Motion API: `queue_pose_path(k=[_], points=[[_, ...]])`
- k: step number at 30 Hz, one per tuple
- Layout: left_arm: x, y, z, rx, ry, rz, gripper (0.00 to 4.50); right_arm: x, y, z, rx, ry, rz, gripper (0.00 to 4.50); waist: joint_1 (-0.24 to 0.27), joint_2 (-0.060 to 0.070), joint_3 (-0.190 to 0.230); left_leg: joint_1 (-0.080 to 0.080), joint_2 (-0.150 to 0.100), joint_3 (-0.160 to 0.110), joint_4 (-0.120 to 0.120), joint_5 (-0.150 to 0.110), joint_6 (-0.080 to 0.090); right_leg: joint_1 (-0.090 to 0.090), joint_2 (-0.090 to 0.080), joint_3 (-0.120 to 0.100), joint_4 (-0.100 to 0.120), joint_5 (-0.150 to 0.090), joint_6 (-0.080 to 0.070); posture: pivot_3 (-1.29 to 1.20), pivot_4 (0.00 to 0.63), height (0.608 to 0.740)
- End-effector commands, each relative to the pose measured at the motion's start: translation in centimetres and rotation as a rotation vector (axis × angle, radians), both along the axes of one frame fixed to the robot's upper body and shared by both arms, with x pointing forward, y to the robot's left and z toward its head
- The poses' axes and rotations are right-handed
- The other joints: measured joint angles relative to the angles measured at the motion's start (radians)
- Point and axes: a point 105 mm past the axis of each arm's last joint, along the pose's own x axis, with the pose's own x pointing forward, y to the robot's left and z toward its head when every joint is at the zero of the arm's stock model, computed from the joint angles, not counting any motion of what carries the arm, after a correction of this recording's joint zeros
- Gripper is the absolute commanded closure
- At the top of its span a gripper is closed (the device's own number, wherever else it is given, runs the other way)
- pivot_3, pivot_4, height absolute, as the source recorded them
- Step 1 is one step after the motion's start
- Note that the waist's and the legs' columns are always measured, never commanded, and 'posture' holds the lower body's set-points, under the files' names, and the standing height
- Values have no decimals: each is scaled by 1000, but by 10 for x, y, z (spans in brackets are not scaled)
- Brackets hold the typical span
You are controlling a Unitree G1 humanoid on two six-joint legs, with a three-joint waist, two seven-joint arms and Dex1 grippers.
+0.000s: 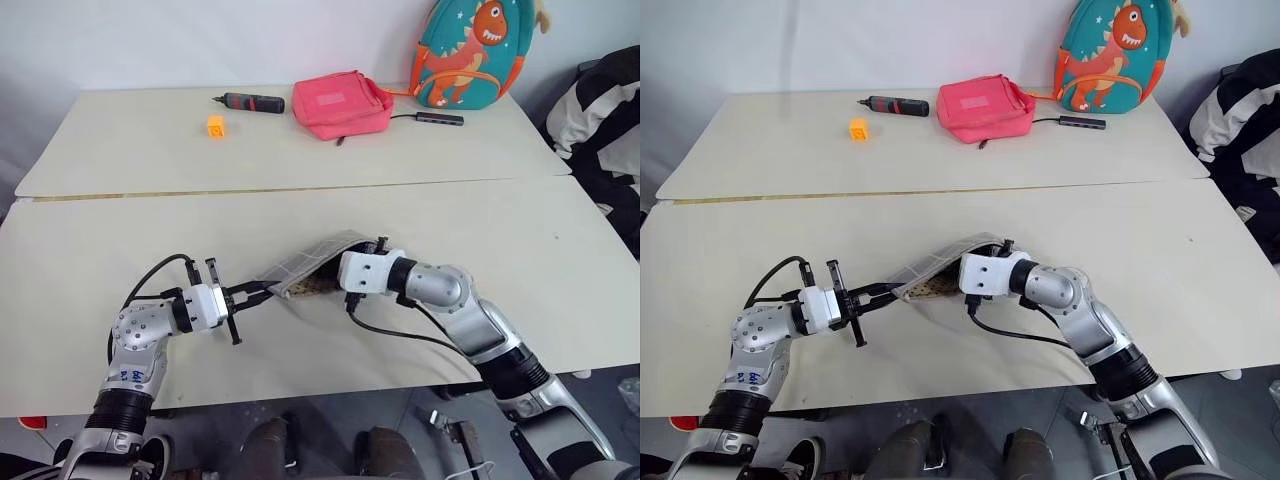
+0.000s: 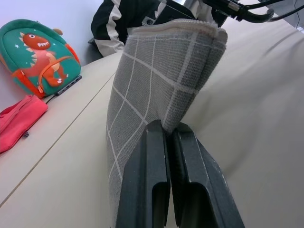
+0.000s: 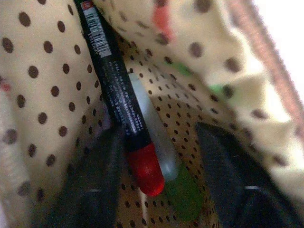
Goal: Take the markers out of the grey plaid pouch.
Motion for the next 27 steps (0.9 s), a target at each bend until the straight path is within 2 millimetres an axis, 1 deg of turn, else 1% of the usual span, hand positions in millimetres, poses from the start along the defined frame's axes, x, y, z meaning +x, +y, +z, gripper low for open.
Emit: queue_pose_path(k=[1,3,4,9,12,16,17,22,25,27], points=[[2,1,12,-42,-33,9,4500,-1,-1,16,41,-24,17,870,0,0,0,0,0,0,0,0,0,0,0,0,0,0,0,0,150,740],[2,1,12,-46,-30,9,4500,-2,0,16,42,-20,22,208,0,0,0,0,0,0,0,0,0,0,0,0,0,0,0,0,150,740],[2,1,12,-45,-30,8,4500,-2,0,16,42,-19,22,21,0,0,0,0,0,0,0,0,0,0,0,0,0,0,0,0,150,740],[2,1,12,-41,-30,-1,4500,-1,0,14,36,-27,6,21,0,0,0,0,0,0,0,0,0,0,0,0,0,0,0,0,150,740],[2,1,12,-41,-28,-5,4500,-2,3,15,67,0,12,644,0,0,0,0,0,0,0,0,0,0,0,0,0,0,0,0,150,740],[0,-3,13,-40,-28,-24,4500,-3,7,19,59,-63,14,1968,0,0,0,0,0,0,0,0,0,0,0,0,0,0,0,0,150,740],[0,-4,13,-41,-25,-29,4500,-3,9,19,56,-71,19,2225,0,0,0,0,0,0,0,0,0,0,0,0,0,0,0,0,150,740],[-2,-9,15,-39,-26,-50,4500,-5,20,14,40,-70,35,2225,0,0,0,0,0,0,0,0,0,0,0,0,1,0,0,0,150,740],[-3,-12,16,-43,-28,-62,4500,-1,26,11,5,-94,31,2225,-1,0,0,0,0,0,0,0,0,0,1,0,1,0,0,0,150,740],[-5,-15,16,-40,-29,-73,4500,1,26,4,-38,-95,31,2225,-1,0,0,0,0,0,0,0,0,0,1,0,2,0,0,0,150,740]])
